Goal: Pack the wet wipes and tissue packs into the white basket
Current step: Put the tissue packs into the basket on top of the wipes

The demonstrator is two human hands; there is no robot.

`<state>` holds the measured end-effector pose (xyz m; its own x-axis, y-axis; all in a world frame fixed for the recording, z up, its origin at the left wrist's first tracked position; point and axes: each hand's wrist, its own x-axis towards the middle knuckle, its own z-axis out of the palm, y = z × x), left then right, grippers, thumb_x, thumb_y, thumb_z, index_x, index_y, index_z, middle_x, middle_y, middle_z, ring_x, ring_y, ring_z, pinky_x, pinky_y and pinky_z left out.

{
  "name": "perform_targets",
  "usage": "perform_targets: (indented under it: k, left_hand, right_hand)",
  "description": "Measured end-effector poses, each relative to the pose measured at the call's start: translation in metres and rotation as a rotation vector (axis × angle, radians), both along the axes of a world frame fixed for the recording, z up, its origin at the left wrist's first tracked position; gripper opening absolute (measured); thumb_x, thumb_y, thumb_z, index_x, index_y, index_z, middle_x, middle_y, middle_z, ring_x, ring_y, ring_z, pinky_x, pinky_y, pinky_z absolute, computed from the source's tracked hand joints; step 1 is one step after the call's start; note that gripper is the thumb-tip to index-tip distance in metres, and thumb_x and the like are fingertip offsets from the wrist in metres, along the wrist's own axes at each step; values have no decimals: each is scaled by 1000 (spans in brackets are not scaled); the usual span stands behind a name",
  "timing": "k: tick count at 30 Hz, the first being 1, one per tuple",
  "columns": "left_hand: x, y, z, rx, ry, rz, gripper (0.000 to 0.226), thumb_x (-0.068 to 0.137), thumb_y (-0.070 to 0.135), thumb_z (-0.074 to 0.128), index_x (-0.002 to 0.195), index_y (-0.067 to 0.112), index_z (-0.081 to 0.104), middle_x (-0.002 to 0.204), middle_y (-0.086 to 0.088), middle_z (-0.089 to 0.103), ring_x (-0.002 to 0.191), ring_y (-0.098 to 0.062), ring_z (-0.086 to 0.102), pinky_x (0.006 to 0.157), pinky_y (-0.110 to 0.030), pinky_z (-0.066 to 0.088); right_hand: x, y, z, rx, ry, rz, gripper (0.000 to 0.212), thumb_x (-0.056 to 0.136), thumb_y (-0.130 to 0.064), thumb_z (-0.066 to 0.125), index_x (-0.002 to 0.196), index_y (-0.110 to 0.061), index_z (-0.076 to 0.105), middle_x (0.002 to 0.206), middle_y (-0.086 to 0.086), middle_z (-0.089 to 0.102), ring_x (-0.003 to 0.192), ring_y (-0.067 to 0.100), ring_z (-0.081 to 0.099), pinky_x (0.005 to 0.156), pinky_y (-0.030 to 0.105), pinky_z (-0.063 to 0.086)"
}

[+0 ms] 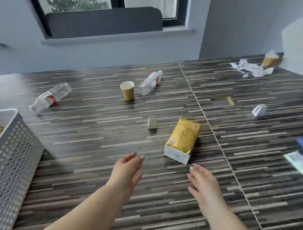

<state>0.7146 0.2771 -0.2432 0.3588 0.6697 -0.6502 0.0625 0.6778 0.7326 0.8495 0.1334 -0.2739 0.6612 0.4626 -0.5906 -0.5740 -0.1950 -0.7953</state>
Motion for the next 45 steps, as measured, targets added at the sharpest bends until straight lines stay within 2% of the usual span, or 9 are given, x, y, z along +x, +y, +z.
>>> perform_targets:
  k: [7, 14, 19, 24, 30, 35, 39, 42, 45]
  left_hand:
    - [59, 19, -10, 162, 149, -259, 47, 87, 16, 67, 131, 12, 50, 129, -7, 58, 114, -17, 55, 104, -38, 42]
    - [125, 50, -37, 241, 295, -505, 60, 87, 23, 67, 141, 15, 42, 136, -3, 53, 112, -17, 53, 86, -32, 40]
    - [146, 62, -64, 287, 423, -651, 85, 80, 36, 73, 150, 16, 29, 150, -7, 40, 129, -24, 48, 102, -36, 42]
    - [146, 54, -69, 325, 420, -911, 42, 85, 26, 69, 124, 16, 60, 112, 1, 68, 85, -18, 62, 86, -33, 50]
    - [116, 44, -51, 355, 348, -802, 36, 86, 24, 67, 121, 24, 60, 107, 9, 68, 90, -8, 63, 78, -21, 47]
    - [76, 35, -25, 401, 345, -751, 49, 81, 40, 68, 128, 28, 60, 124, 10, 64, 113, -9, 58, 100, -33, 46]
    - [41, 29, -7, 376, 231, -609, 46, 87, 35, 66, 130, 23, 57, 112, 18, 66, 102, -5, 61, 89, -30, 49]
    - [8, 32, 12, 380, 150, -424, 61, 86, 36, 67, 140, 16, 46, 131, 6, 59, 113, -10, 57, 95, -34, 46]
    - [-31, 47, 35, 419, 58, -273, 44, 90, 32, 62, 131, 22, 52, 118, 8, 62, 106, -8, 56, 100, -38, 42]
  right_hand:
    - [41, 16, -13, -18, 48, -38, 53, 94, -22, 57, 143, -22, 39, 146, 6, 41, 127, 24, 43, 98, 48, 48]
    - [74, 58, -43, -76, 75, -46, 68, 92, -36, 56, 150, -25, 22, 153, 4, 31, 133, 27, 39, 101, 48, 45]
    - [79, 76, -67, -181, -11, -15, 75, 89, -50, 52, 151, -24, 18, 154, 6, 31, 136, 28, 37, 109, 51, 37]
    - [70, 84, -75, -156, -96, -7, 58, 96, -44, 41, 150, -27, 25, 147, 7, 40, 131, 28, 41, 105, 43, 38]
    - [56, 89, -61, -55, -78, -73, 48, 96, -39, 47, 142, -33, 37, 138, 5, 48, 123, 27, 48, 100, 47, 44]
    - [40, 81, -34, 33, -96, -43, 37, 96, -32, 50, 133, -35, 48, 127, 2, 56, 115, 23, 55, 96, 47, 48]
    - [21, 72, -10, 88, -218, 43, 30, 95, -29, 52, 123, -39, 54, 116, -1, 61, 110, 23, 58, 95, 48, 50]
    - [7, 61, 10, 131, -262, 146, 23, 92, -28, 56, 107, -45, 61, 115, -1, 65, 108, 21, 60, 94, 47, 51]
    - [-11, 51, 30, 187, -298, 270, 23, 90, -24, 60, 102, -43, 65, 108, 2, 69, 102, 22, 64, 90, 46, 53]
